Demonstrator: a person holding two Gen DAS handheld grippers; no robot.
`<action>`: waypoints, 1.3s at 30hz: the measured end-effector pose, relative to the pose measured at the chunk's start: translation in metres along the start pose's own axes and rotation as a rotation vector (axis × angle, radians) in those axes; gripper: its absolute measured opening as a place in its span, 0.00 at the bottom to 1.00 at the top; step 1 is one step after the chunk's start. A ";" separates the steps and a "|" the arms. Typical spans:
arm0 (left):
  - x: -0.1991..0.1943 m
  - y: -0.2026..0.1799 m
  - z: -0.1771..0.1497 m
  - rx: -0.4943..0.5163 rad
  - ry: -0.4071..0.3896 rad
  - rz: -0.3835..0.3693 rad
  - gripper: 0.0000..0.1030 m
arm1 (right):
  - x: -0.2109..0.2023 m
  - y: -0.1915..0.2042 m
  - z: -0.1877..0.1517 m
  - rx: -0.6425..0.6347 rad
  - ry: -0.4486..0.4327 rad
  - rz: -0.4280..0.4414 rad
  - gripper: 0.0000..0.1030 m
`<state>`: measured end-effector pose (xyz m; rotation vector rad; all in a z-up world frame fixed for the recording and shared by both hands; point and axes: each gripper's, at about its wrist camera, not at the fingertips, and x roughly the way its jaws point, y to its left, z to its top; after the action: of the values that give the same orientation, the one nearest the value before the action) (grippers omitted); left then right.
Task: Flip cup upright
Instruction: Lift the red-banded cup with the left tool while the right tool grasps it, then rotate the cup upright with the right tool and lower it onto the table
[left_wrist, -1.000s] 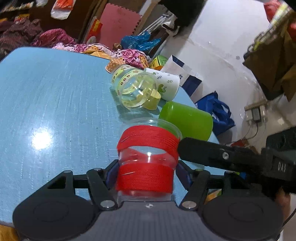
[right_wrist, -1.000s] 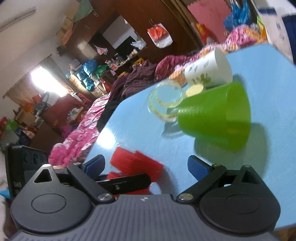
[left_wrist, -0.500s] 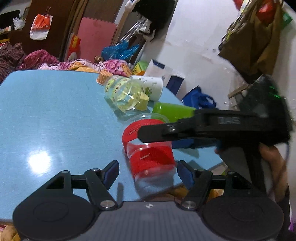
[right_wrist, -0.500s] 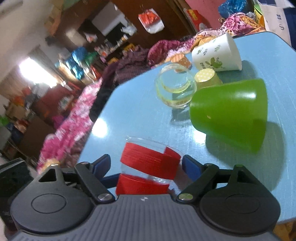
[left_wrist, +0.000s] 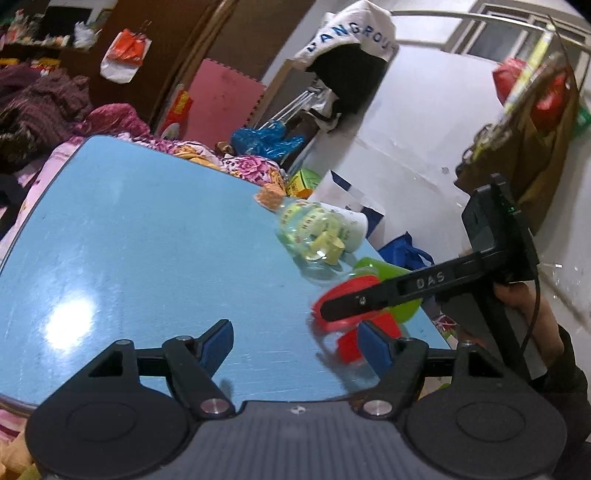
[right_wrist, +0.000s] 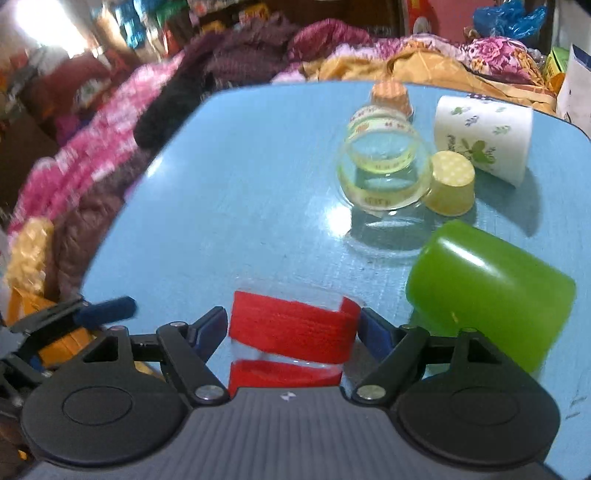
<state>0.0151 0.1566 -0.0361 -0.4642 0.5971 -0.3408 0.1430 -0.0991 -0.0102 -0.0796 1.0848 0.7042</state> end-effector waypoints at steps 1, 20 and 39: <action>0.001 0.002 0.000 -0.006 0.002 -0.001 0.74 | 0.003 0.001 0.002 -0.014 0.018 -0.017 0.71; 0.014 -0.007 -0.004 0.021 -0.034 -0.072 0.74 | -0.031 0.015 -0.063 -0.177 -0.640 -0.169 0.65; -0.015 -0.026 -0.004 0.071 -0.283 -0.135 0.79 | -0.003 0.023 -0.109 -0.249 -1.069 -0.207 0.65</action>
<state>-0.0034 0.1401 -0.0194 -0.4753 0.2780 -0.4151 0.0444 -0.1252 -0.0543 -0.0181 -0.0365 0.5636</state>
